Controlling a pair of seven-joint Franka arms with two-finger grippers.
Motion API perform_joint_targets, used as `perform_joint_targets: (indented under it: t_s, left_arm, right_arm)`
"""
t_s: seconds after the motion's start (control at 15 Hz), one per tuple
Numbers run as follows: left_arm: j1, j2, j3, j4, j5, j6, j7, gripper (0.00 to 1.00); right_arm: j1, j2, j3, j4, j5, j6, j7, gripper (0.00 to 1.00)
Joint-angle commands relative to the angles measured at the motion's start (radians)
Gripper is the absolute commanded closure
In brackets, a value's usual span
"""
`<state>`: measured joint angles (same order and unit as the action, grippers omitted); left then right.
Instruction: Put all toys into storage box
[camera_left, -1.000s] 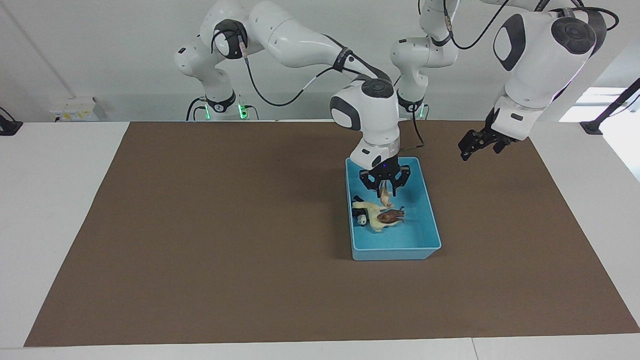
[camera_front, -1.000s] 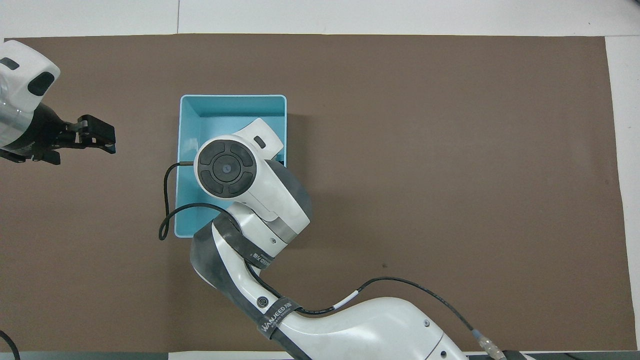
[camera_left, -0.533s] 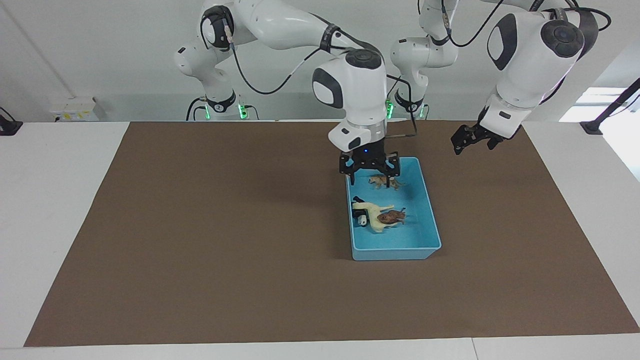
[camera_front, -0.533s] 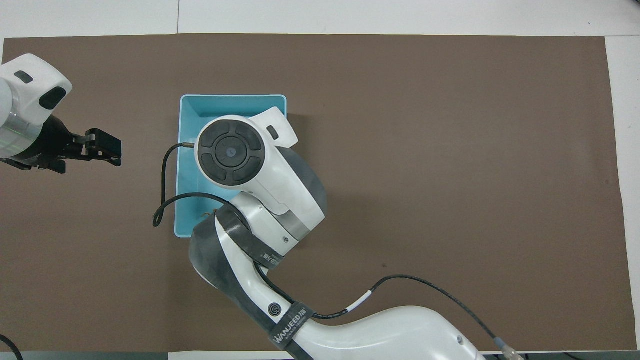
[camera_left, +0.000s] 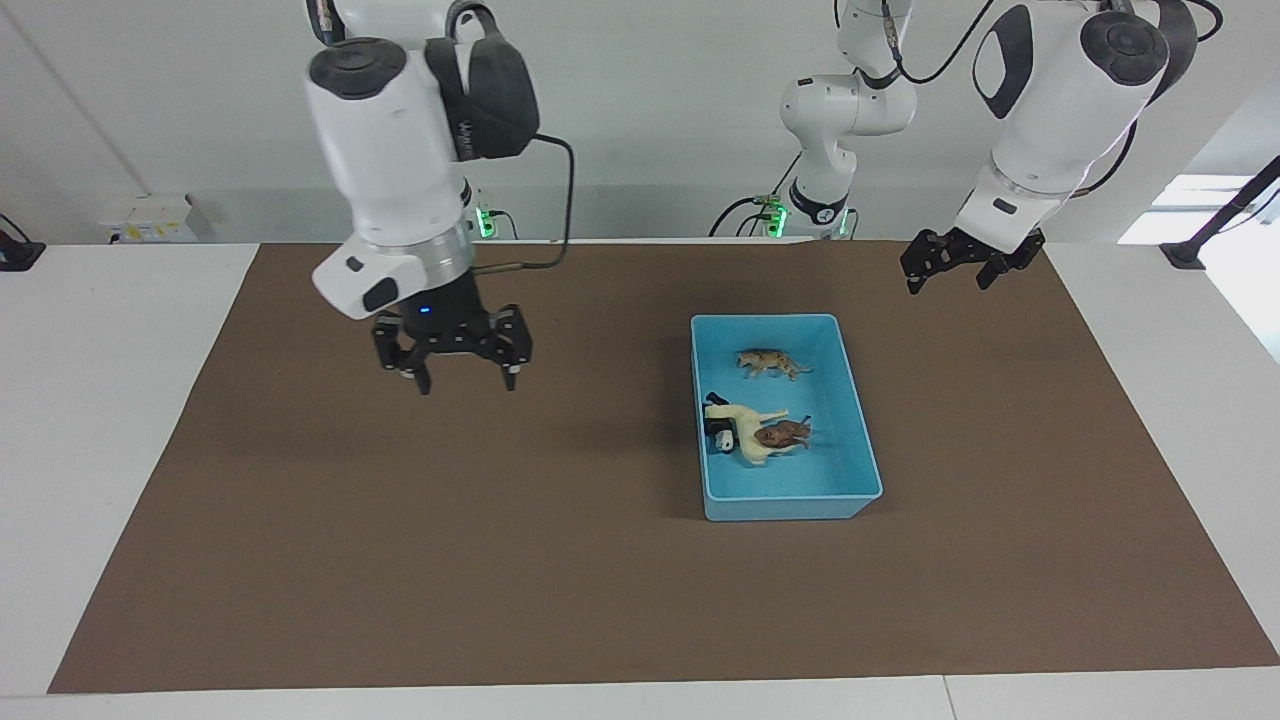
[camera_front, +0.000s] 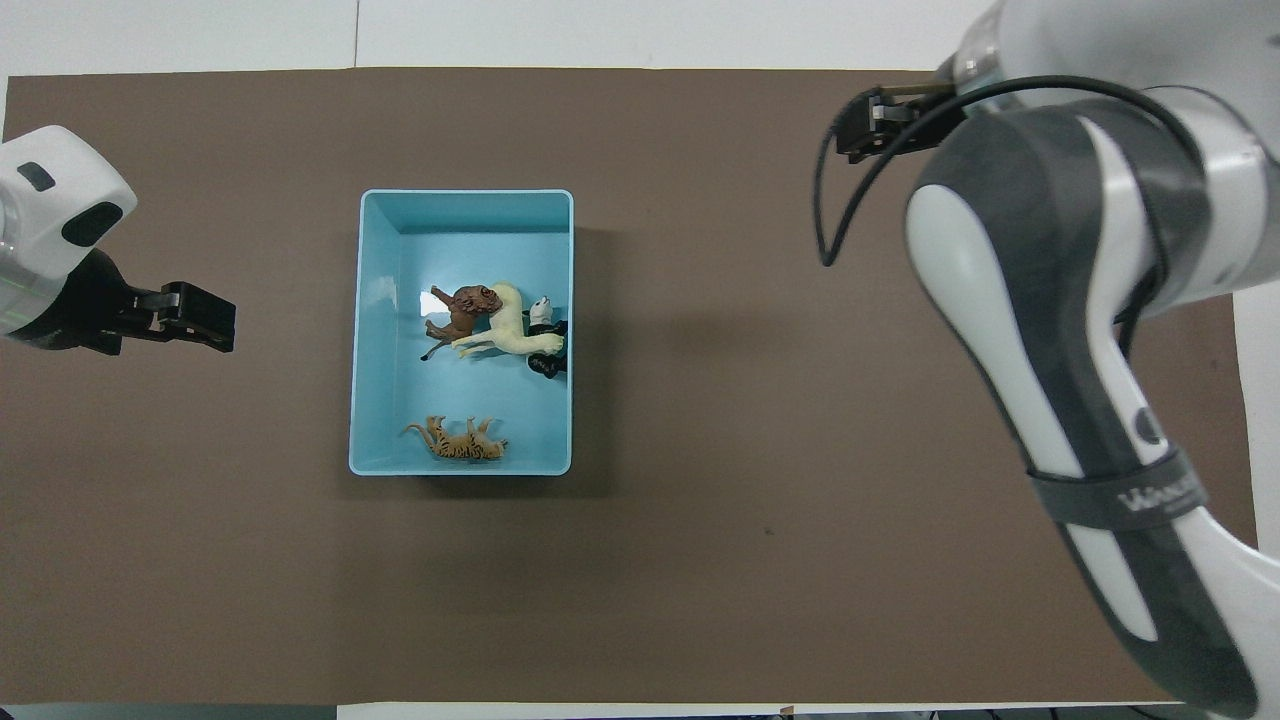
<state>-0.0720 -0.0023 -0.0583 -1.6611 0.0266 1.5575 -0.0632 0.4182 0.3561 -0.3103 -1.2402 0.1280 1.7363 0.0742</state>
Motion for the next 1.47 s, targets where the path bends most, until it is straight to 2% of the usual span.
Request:
perform_joint_targets:
  t_s: [0.0,0.4,0.53,0.6,0.73,0.8,1.07,1.2,1.4]
  left_arm:
    - [0.0,-0.019,0.005,-0.026,0.006,0.021,0.039,0.0]
    - [0.02,-0.007,0.008,0.017,-0.022,-0.005,0.039,0.0]
    - [0.021,-0.002,0.008,0.037,-0.02,-0.025,0.04,0.0]
    - [0.018,0.011,0.008,0.049,-0.022,-0.024,0.04,0.0]
    - [0.021,0.008,0.008,0.043,-0.022,-0.027,0.043,0.0]
    - [0.021,0.008,0.008,0.043,-0.022,-0.017,0.045,0.0]
    - [0.021,0.01,0.008,0.041,-0.022,0.004,0.045,0.0]
    - [0.021,0.008,0.008,0.034,-0.022,0.007,0.043,0.0]
    - [0.023,0.007,0.008,0.034,-0.022,0.007,0.045,0.0]
  right_arm:
    - [-0.088,-0.135,0.017,-0.172,-0.01,0.014,-0.183,0.0]
    - [-0.183,-0.275,0.011,-0.263,-0.042,-0.145,-0.175,0.0]
    - [-0.229,-0.32,0.029,-0.324,-0.044,-0.149,-0.163,0.0]
    - [-0.286,-0.345,0.077,-0.355,-0.045,-0.139,-0.145,0.0]
    - [-0.428,-0.385,0.221,-0.387,-0.074,-0.139,-0.143,0.0]
    - [-0.456,-0.403,0.256,-0.398,-0.103,-0.142,-0.142,0.0]
    - [-0.476,-0.399,0.281,-0.386,-0.129,-0.158,-0.113,0.0]
    - [-0.479,-0.396,0.302,-0.377,-0.198,-0.132,-0.117,0.0]
    - [-0.481,-0.384,0.309,-0.377,-0.194,-0.135,-0.114,0.0]
